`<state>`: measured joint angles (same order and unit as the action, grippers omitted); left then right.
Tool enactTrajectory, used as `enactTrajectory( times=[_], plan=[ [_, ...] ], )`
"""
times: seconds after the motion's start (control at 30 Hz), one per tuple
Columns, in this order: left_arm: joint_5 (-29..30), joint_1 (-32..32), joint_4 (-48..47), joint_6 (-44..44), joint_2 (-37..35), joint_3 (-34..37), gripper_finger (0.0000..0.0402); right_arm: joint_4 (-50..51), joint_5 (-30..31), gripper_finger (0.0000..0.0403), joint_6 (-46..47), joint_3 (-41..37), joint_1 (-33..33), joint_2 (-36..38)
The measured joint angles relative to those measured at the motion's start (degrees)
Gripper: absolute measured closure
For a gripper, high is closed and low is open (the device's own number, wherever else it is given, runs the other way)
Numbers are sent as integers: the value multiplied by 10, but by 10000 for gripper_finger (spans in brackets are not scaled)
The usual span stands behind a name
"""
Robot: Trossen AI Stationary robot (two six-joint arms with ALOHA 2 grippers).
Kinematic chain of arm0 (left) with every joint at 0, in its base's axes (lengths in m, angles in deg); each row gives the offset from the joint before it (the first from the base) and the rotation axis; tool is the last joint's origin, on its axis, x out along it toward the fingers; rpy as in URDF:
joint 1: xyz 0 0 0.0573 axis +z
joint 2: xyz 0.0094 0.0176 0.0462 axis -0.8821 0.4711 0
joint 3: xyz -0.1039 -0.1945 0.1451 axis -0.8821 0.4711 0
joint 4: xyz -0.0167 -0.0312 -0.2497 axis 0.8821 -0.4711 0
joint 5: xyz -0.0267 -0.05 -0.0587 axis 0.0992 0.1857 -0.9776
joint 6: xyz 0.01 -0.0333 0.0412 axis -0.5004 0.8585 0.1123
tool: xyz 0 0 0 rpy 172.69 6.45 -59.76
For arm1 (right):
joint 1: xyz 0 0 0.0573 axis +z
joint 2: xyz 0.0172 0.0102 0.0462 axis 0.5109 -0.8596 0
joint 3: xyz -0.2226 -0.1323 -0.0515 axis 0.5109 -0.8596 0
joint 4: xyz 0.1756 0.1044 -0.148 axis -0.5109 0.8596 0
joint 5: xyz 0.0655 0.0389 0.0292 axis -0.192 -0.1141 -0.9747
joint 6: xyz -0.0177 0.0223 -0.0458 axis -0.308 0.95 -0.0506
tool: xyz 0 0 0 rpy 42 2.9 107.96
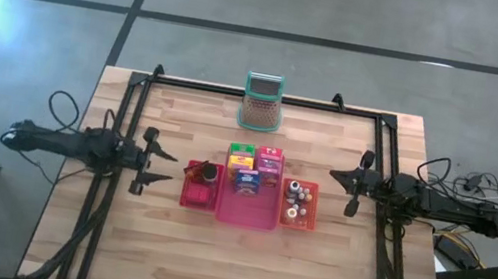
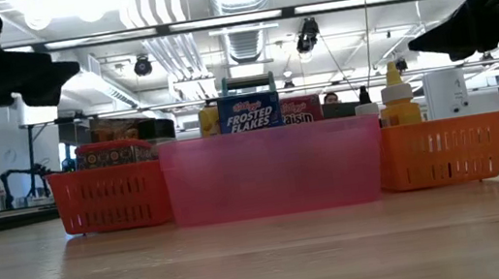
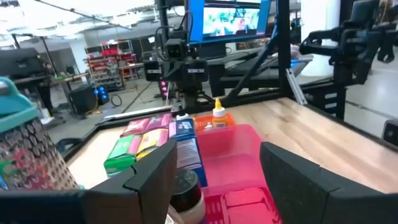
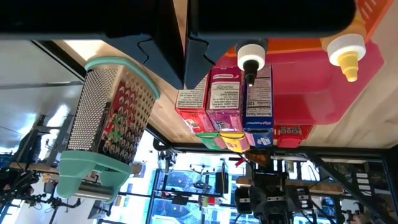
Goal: Pick & Place Kitchen Items
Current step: Return to Home Position
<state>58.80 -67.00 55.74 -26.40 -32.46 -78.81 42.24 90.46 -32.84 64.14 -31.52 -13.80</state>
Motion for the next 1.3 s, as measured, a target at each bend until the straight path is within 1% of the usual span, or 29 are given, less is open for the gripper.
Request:
enactTrajectory(
  times=[0.1,0.27,1.3],
  plan=[
    [0,0,0,-16,7,0,165,0,0,394,0,0,0,0],
    [1,0,6,3,16,0,165,0,0,394,0,0,0,0],
    [3,0,17,4,17,-1,165,0,0,394,0,0,0,0]
  ],
)
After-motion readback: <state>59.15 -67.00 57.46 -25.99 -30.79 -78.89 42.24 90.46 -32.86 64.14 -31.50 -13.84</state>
